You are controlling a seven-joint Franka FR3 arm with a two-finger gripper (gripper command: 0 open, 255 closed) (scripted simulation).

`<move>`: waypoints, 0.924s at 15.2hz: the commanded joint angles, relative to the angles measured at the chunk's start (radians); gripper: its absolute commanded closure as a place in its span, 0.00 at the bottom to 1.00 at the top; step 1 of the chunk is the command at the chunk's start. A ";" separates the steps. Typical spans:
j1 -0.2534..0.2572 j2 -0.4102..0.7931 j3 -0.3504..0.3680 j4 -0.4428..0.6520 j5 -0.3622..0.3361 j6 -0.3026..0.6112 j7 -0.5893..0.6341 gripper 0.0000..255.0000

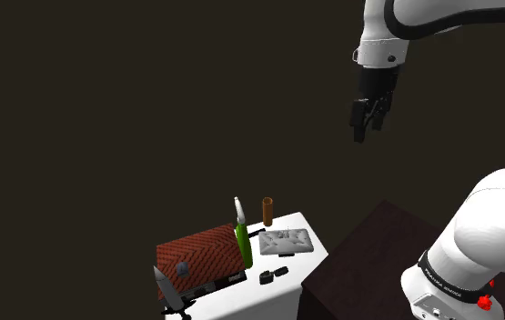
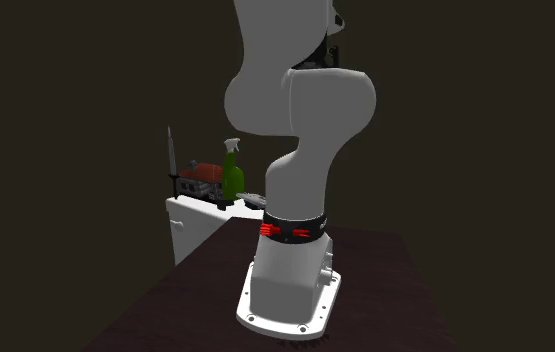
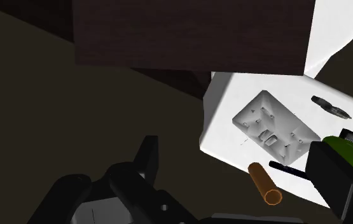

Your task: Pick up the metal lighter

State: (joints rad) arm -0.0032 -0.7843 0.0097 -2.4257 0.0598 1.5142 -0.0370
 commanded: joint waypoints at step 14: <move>0.180 0.237 0.142 -0.169 0.042 0.429 -0.159 0.00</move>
State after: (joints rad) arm 0.1633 -0.5694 0.1401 -2.5878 0.0999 1.9087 -0.1838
